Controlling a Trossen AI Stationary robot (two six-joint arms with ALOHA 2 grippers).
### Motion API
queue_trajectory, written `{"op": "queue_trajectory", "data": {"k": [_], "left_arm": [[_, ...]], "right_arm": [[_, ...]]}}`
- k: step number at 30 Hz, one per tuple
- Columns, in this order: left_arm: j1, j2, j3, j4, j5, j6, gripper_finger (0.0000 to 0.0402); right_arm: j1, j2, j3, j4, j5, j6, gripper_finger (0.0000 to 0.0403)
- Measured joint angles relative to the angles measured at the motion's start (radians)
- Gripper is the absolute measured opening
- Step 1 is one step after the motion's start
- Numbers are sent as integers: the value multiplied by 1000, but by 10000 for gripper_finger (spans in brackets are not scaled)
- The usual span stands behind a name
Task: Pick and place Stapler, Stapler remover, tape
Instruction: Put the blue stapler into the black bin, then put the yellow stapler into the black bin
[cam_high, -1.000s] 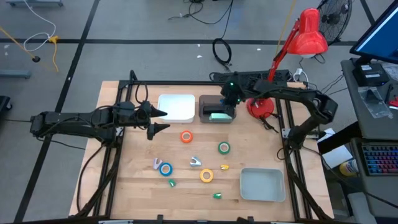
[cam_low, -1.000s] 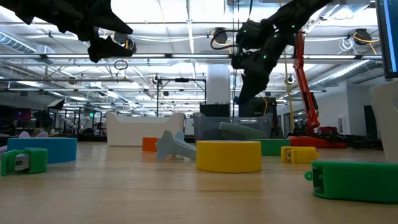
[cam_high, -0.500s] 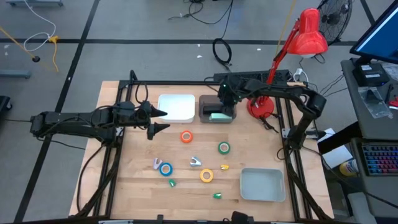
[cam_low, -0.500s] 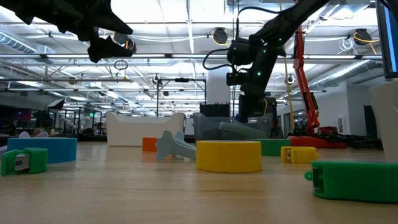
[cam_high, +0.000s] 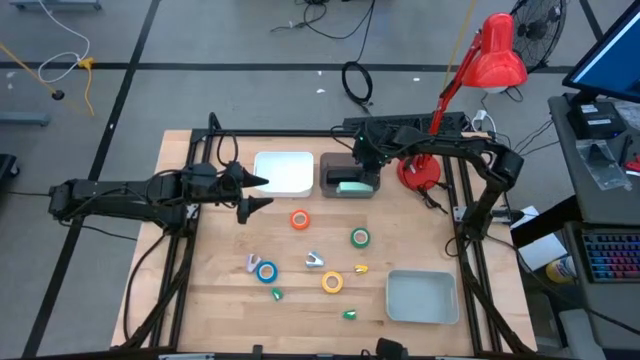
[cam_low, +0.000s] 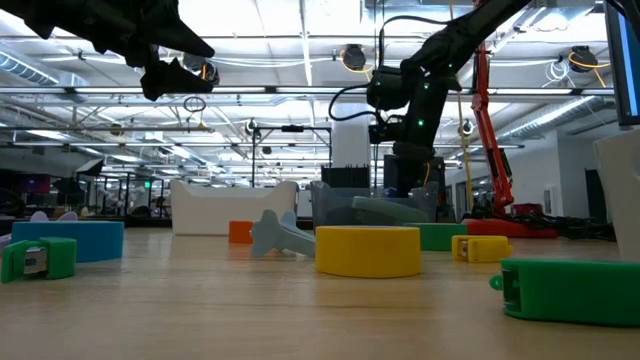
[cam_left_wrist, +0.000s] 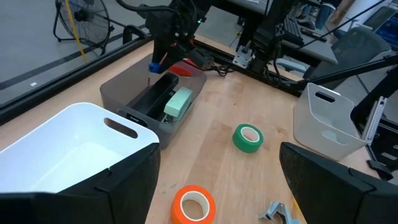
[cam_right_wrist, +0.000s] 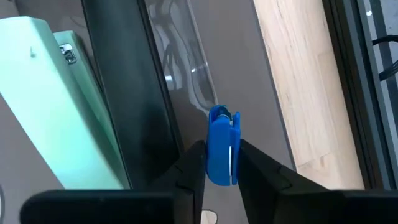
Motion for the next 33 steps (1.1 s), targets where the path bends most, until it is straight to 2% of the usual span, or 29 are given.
{"op": "queue_trajectory", "data": {"k": [13, 25, 33], "left_arm": [[0, 0, 0, 0, 0, 1, 333], [0, 0, 0, 0, 0, -1, 333], [0, 0, 0, 0, 0, -8, 333]], "right_arm": [[2, 0, 0, -1, 0, -52, 76], [2, 0, 0, -1, 2, -54, 135], [2, -11, -1, 1, 5, -70, 152]]}}
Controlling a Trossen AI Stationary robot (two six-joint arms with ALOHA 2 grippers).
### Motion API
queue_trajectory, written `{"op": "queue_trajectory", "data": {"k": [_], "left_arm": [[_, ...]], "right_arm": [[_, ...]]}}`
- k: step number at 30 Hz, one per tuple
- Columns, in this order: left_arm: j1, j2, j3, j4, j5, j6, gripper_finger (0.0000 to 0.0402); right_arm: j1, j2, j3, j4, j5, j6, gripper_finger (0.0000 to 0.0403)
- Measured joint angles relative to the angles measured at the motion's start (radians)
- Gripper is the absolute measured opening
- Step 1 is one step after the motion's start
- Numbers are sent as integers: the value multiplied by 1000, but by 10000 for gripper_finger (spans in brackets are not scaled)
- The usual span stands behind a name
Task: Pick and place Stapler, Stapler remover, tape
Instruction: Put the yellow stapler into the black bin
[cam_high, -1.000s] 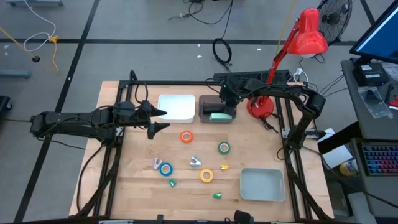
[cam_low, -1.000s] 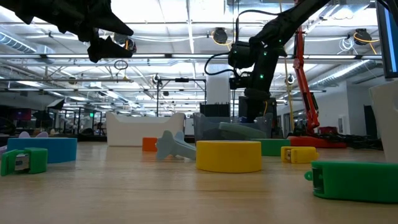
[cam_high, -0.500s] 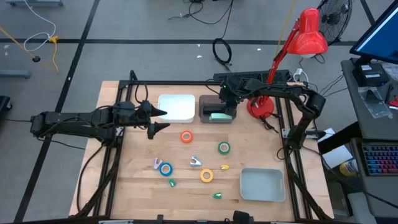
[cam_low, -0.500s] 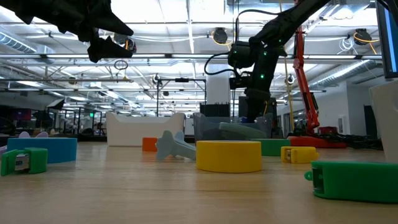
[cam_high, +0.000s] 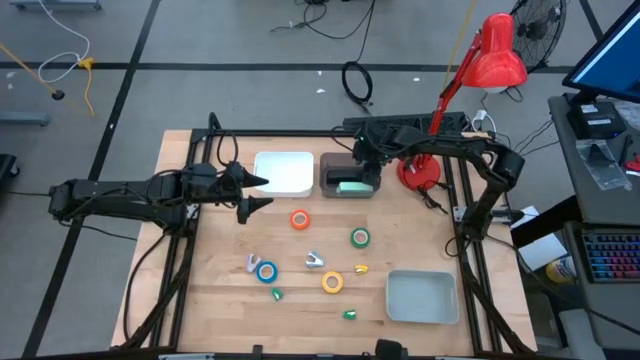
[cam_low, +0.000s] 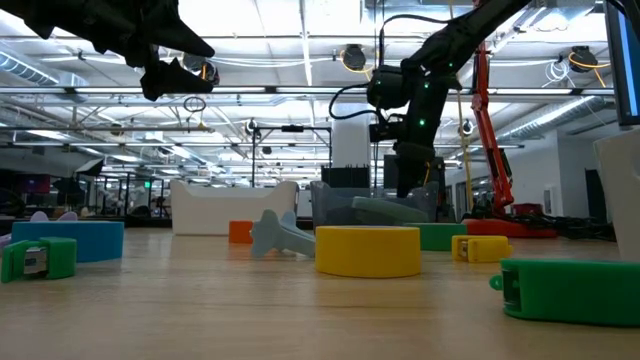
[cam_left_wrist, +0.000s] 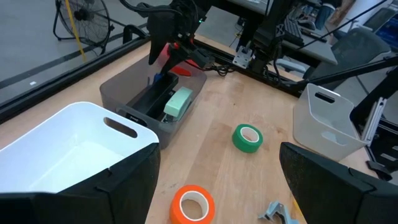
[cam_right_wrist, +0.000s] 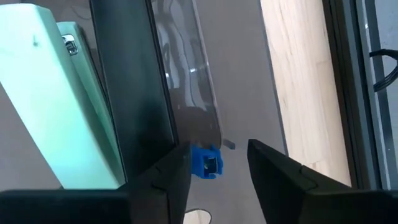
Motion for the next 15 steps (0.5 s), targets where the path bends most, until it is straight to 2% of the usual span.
{"op": "queue_trajectory", "data": {"k": [9, 12, 15], "left_arm": [[0, 0, 0, 0, 0, -3, 333], [0, 0, 0, 0, 0, -3, 333], [0, 0, 0, 1, 0, -3, 333]], "right_arm": [[42, -161, 0, 7, -18, 44, 135], [66, -225, 0, 1, -135, 96, 120], [99, -277, 0, -3, -311, 131, 102]]}}
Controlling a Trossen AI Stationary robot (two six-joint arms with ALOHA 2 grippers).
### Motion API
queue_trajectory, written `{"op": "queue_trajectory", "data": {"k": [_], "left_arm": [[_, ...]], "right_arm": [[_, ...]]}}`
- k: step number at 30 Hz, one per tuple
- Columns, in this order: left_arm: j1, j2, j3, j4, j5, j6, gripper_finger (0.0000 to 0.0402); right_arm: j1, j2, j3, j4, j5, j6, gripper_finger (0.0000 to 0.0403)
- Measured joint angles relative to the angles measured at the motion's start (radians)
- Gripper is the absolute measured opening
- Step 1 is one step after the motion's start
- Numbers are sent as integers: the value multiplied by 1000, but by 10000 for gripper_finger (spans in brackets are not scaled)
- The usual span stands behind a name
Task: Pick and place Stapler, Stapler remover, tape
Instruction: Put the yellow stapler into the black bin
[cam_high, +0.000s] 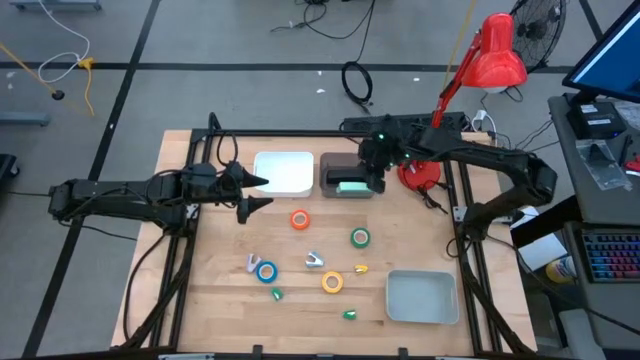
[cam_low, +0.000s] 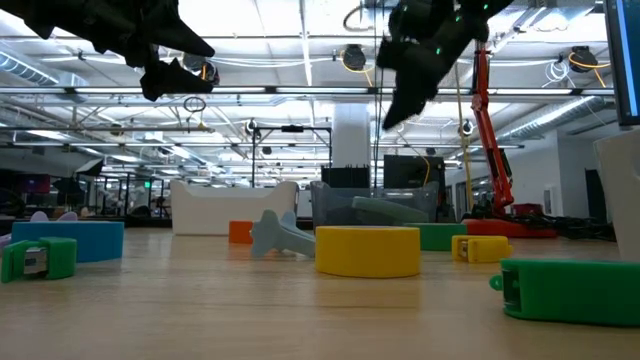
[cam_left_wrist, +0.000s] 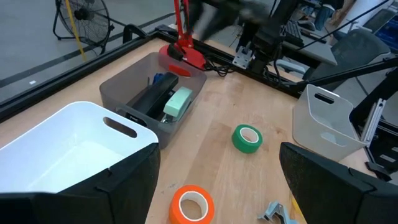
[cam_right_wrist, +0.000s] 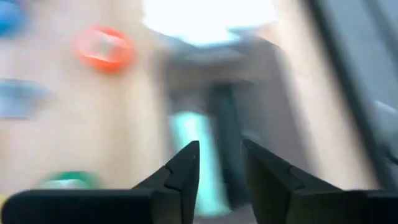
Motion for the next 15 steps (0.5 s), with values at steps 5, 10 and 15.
{"op": "queue_trajectory", "data": {"k": [5, 10, 15], "left_arm": [[0, 0, 0, 0, 0, 11, 333], [0, 0, 0, 0, 0, 14, 333], [0, 0, 0, 0, 0, 14, 333]], "right_arm": [[93, -38, 1, -39, -248, -44, 81], [238, -21, 0, -93, -201, -68, 86], [369, 19, 0, -93, -131, -78, 100]]}}
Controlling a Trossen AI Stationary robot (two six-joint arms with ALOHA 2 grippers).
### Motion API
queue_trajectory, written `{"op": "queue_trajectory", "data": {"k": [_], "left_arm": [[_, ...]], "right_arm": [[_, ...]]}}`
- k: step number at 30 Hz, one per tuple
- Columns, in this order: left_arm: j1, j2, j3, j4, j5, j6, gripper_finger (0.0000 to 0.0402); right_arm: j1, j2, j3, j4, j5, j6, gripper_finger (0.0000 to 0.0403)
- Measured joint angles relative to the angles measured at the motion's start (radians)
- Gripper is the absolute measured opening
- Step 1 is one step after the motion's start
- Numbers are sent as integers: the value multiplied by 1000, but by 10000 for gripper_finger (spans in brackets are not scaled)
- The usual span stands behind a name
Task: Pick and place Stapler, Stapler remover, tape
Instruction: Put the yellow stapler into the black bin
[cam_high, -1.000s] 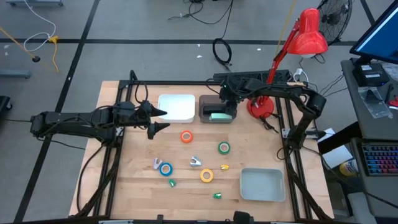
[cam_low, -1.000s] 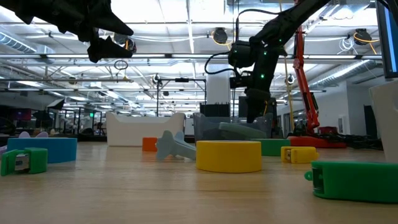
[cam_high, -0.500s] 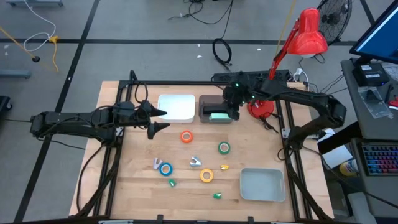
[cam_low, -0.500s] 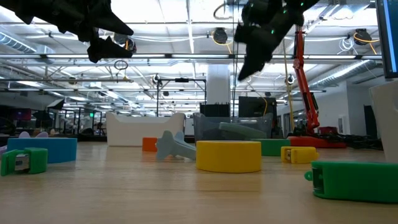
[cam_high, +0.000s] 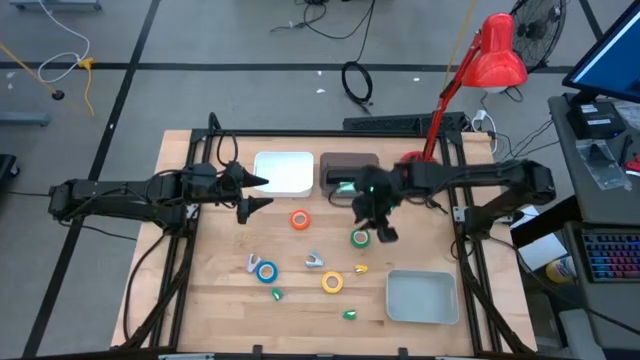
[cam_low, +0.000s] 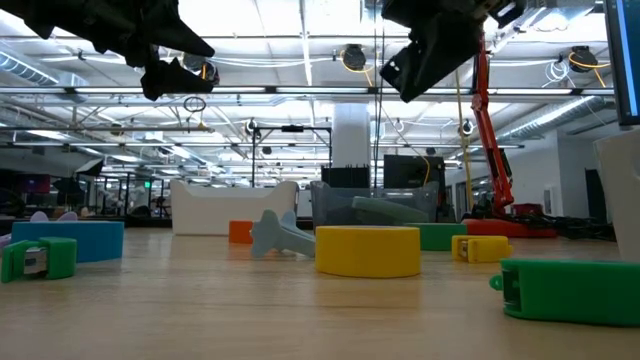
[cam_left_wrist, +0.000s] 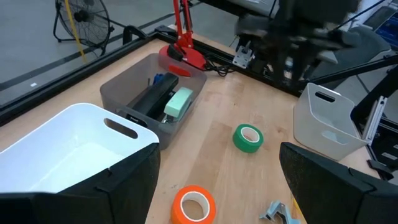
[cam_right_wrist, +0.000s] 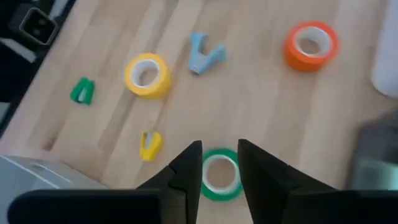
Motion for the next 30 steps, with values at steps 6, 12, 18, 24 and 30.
{"op": "queue_trajectory", "data": {"k": [6, 12, 18, 24, 30], "left_arm": [[0, 0, 0, 0, 0, 0, 333], [0, 0, 0, 0, 0, 0, 333], [0, 0, 0, 0, 0, -1, 333], [0, 0, 0, 0, 0, 11, 333], [-2, 0, 0, -3, 18, 78, 333]], "right_arm": [[104, 48, 0, 13, 22, 91, 114], [183, 100, 0, 32, 76, 176, 121], [251, 163, 1, 56, 103, 281, 137], [312, 219, 1, 56, 183, 339, 165], [337, 251, 1, 61, 203, 446, 197]]}}
